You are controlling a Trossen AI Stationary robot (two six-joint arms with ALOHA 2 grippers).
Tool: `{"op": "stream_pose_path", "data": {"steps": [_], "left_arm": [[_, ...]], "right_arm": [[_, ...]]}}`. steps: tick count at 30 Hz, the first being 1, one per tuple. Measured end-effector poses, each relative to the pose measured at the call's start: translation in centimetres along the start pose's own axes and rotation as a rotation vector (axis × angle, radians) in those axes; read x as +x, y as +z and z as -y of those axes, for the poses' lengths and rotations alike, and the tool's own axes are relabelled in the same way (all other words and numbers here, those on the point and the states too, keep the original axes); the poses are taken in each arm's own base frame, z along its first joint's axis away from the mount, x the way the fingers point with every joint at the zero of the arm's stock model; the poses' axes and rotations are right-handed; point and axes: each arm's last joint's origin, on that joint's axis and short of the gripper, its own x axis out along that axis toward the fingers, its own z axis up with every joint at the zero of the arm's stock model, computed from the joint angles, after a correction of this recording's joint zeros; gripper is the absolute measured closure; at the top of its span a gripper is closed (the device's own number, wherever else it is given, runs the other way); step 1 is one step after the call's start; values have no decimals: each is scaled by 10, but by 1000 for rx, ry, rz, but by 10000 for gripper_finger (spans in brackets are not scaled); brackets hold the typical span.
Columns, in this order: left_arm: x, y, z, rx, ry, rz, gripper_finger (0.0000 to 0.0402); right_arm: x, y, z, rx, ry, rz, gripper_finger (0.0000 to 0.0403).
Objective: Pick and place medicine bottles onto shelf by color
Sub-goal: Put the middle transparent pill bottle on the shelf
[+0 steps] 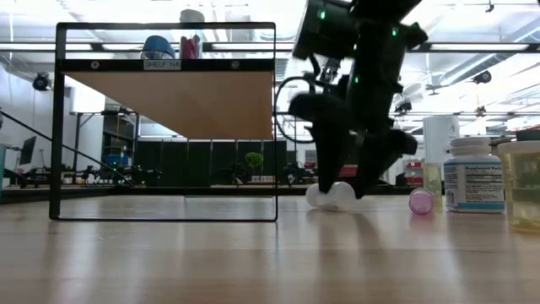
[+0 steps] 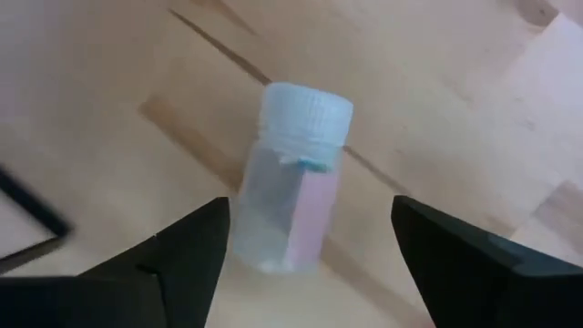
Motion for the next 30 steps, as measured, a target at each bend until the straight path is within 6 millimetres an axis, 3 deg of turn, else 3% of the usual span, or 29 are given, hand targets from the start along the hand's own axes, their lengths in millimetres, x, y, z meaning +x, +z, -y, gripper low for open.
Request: {"op": "stream_pose_path", "data": {"steps": [3, 6, 11, 14, 18, 21, 24, 27, 30], "left_arm": [[0, 1, 0, 1, 2, 4, 162], [0, 1, 0, 1, 3, 5, 162], [-1, 1, 1, 1, 3, 6, 162], [-1, 1, 1, -25, 4, 6, 162], [-1, -1, 0, -87, 15, -13, 162], [-2, -8, -3, -133, 47, -95, 162], [-2, -22, -6, -181, 85, -206, 162], [4, -34, -5, -191, 68, -269, 162], [16, -43, 1, -173, 13, -299, 162]], "right_arm": [[8, -2, 1, -34, -32, -1, 134], [10, -2, 1, -46, -40, -6, 184], [1, -1, 2, -84, -30, 0, 268], [-24, 1, 7, -131, -42, 26, 270], [-84, 6, 15, -199, 13, 183, 270], [-134, 11, 18, -285, 193, 393, 261], [-171, 12, 20, -307, 418, 623, 258], [-189, 14, 21, -269, 621, 849, 260], [-191, 16, 19, -254, 764, 1061, 261]]}}
